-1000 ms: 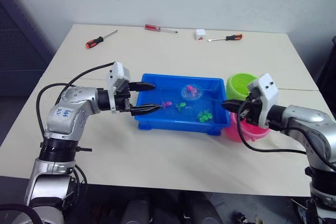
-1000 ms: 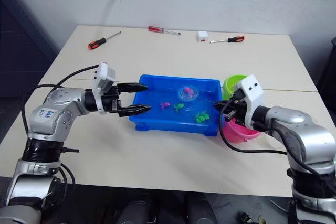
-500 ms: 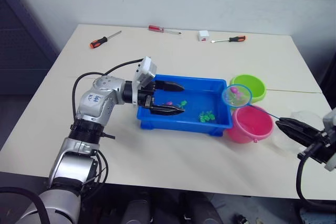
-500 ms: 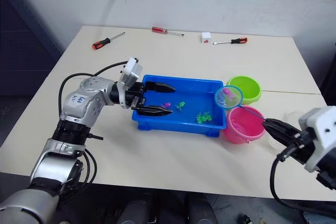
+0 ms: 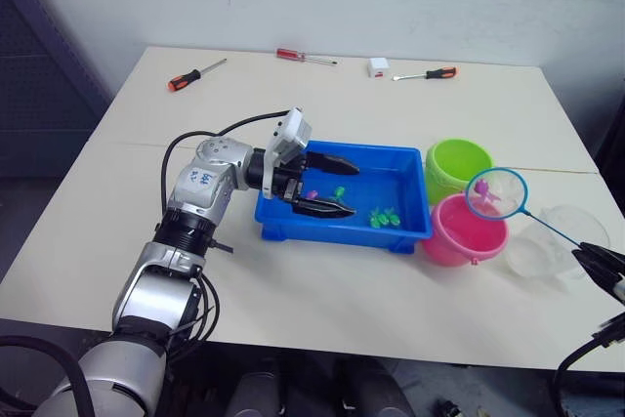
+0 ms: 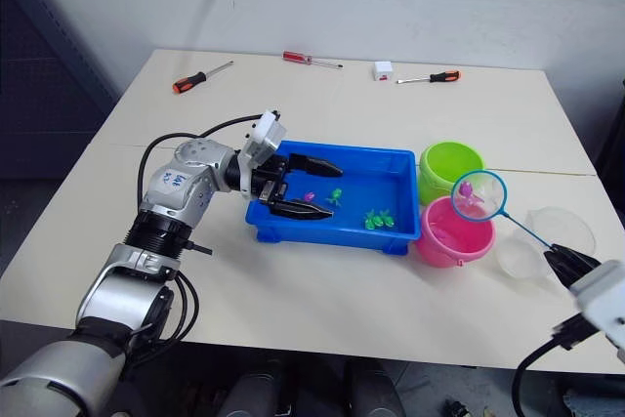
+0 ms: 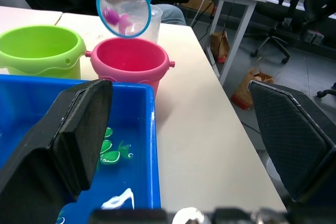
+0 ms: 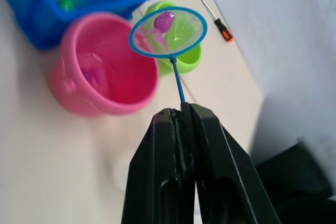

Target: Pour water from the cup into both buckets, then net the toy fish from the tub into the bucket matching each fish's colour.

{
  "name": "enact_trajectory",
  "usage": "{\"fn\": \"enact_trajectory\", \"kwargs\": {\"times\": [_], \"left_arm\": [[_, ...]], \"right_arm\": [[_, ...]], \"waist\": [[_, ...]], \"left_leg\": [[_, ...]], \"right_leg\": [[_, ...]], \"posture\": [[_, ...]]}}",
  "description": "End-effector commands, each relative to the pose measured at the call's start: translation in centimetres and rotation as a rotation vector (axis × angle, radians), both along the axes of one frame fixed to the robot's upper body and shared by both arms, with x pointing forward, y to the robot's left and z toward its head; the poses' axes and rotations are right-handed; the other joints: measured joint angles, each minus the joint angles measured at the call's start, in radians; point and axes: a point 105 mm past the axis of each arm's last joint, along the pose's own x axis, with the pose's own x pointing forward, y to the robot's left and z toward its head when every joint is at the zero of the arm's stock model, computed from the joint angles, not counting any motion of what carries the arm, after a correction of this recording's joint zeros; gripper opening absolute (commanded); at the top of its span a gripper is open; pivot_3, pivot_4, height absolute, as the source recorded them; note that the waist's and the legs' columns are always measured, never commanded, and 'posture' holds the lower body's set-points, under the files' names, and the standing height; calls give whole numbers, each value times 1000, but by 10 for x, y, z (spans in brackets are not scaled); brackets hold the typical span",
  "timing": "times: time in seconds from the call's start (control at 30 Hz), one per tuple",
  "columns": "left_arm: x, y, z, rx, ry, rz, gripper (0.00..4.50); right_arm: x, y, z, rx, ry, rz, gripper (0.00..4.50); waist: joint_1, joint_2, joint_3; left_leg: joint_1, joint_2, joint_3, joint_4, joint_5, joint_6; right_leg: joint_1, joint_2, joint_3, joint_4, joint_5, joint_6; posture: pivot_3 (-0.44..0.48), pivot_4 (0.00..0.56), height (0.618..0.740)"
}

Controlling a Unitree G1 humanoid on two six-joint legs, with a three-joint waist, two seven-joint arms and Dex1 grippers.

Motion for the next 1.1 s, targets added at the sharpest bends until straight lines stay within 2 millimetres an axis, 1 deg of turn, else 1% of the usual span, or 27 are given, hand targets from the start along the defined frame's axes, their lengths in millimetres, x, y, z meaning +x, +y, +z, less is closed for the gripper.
{"fn": "enact_trajectory", "kwargs": {"times": [0.03, 0.1, 0.17, 0.2, 0.23, 0.3, 0.33, 0.4, 0.47, 0.53, 0.57, 0.63, 0.67, 0.73, 0.77, 0.83, 0.87, 0.9, 1.03, 1.1], "left_arm": [[1, 2, 8, -14, -34, 5, 4476], [1, 3, 8, -14, -36, 11, 4476], [1, 5, 8, -14, -35, 15, 4476], [1, 5, 9, -13, -35, 20, 4476], [2, 6, 9, -13, -35, 25, 4476], [3, 8, 9, -13, -35, 35, 4476], [4, 8, 9, -12, -34, 40, 4476], [5, 10, 9, -10, -35, 46, 4476], [5, 11, 9, -9, -35, 49, 4476], [5, 11, 9, -8, -35, 50, 4476], [5, 11, 9, -7, -36, 52, 4476], [6, 10, 9, -7, -38, 53, 4476], [6, 10, 10, -7, -38, 53, 4476], [6, 10, 10, -8, -38, 53, 4476], [6, 10, 10, -8, -39, 54, 4476], [7, 11, 10, -7, -41, 58, 4476], [7, 11, 11, -7, -42, 60, 4476], [7, 11, 11, -7, -42, 60, 4476], [9, 13, 10, -3, -44, 70, 4476], [12, 16, 8, 7, -45, 92, 4476]], "right_arm": [[6, -3, 4, -350, -27, 81, 0], [7, -2, 2, -438, -16, 133, 0], [9, 5, 6, -524, -57, 203, 0], [9, 5, 6, -588, -59, 229, 0], [9, 4, 6, -602, -56, 236, 0], [8, -1, 5, -562, -57, 224, 0], [7, -3, 8, -587, -71, 224, 0], [9, -10, 23, -654, -131, 189, 0], [8, -10, 18, -650, -99, 210, 0], [2, 2, -1, -640, -29, 311, 0], [3, 3, 2, -655, -66, 314, 0], [8, -2, 16, -688, -150, 266, 0], [7, -4, 9, -681, -110, 280, 0], [1, -1, -12, -668, 5, 357, 0], [2, -1, -9, -688, -20, 357, 0], [11, -10, 17, -707, -146, 253, 0], [14, -13, 27, -698, -191, 221, 0], [16, -13, 32, -657, -209, 209, 0], [16, -2, 25, -500, -211, 258, 0], [22, 6, 24, -405, -214, 282, 0]], "waist": [[2, 0, 0], [2, 0, 0], [3, 0, 0], [3, 0, 0], [2, 0, 0], [3, 0, 0], [3, 0, 0], [2, 0, 0], [1, 0, 0], [2, 0, 0], [2, 0, 0], [1, 0, 0], [-1, 0, 0], [0, 0, 0], [1, 0, 0], [1, 0, 0], [1, 0, 0], [0, 0, 0], [-3, 0, 0], [1, 0, 0]], "left_leg": [[0, 0, 0, 0, 0, 0], [0, 0, 0, 0, 0, 0], [0, 0, 0, 0, 0, -1], [0, 0, 0, 0, 0, -1], [0, 0, 0, 0, 0, -1], [0, 0, 0, 0, 0, -1], [0, 0, 0, 1, 0, -1], [0, 0, 0, 1, 0, -1], [0, 0, 0, 1, 0, -1], [1, 0, 0, 1, 0, -1], [1, 0, 0, 1, 1, -1], [1, 0, 0, 0, 1, -1], [1, 0, 0, 1, 1, -1], [1, 0, 1, 2, 0, -1], [2, 0, 1, 2, 0, -1], [2, 0, 1, 1, 1, -1], [2, 0, 1, 1, 1, -1], [2, 0, 1, 1, 1, -1], [3, 0, 2, 2, 1, -1], [3, 1, 1, 1, 1, -2]], "right_leg": [[0, 0, 0, 0, 0, 0], [0, 0, 0, 1, 0, 0], [0, 1, 0, 1, 0, 0], [0, 1, 0, 1, 0, 0], [0, 1, 0, 1, 0, 0], [0, 1, 0, 1, 0, 0], [0, 1, 0, 1, 0, 0], [0, 0, 0, 1, 0, 0], [0, 0, 0, 1, 0, 0], [0, 1, 0, 2, 0, 0], [0, 1, 0, 2, 0, 0], [0, 1, 0, 2, 0, 0], [0, 1, 0, 2, 0, 0], [1, 0, 1, 2, 0, 0], [1, 0, 1, 2, 0, 0], [1, 1, 1, 2, 0, 0], [1, 1, 1, 2, 0, 0], [1, 1, 1, 2, 0, 0], [1, 0, 2, 4, 0, 0], [1, 1, 1, 4, 0, 0]], "posture": [[0, 150, 740], [0, 150, 740], [0, 150, 740], [0, 150, 740], [0, 150, 740], [0, 150, 740], [0, 150, 740], [0, 150, 740], [0, 150, 740], [0, 150, 740], [0, 150, 740], [0, 150, 740], [0, 150, 740], [0, 150, 740], [0, 150, 740], [0, 150, 740], [0, 150, 740], [0, 150, 740], [0, 150, 740], [0, 150, 740]]}}
